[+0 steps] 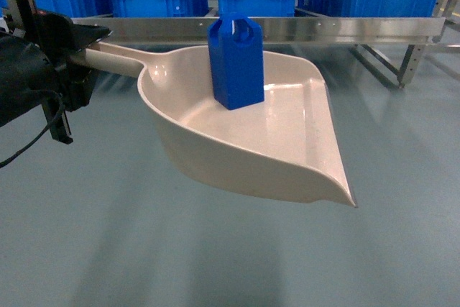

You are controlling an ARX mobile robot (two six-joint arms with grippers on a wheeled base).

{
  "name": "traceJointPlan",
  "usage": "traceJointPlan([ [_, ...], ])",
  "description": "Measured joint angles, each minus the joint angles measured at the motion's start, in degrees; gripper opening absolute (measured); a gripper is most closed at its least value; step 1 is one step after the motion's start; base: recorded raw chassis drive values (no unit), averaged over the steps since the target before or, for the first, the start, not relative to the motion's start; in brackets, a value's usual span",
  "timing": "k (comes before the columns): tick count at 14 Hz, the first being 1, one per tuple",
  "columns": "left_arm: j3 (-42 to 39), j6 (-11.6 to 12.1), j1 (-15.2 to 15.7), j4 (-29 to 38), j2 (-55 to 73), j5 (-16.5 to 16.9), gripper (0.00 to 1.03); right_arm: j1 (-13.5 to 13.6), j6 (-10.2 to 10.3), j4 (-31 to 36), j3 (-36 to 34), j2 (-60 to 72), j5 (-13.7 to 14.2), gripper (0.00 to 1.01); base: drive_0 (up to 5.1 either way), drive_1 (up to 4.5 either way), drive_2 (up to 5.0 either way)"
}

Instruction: Place part in tray to right shelf

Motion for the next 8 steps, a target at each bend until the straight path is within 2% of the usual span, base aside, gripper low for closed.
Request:
traceJointPlan([
  [8,0.02,0.00,-0.20,-0.07,0.00,-0.02,0.13,0.00,0.00,-0.15,0.02,-0.11,0.00,0.98,0.8,0.81,0.8],
])
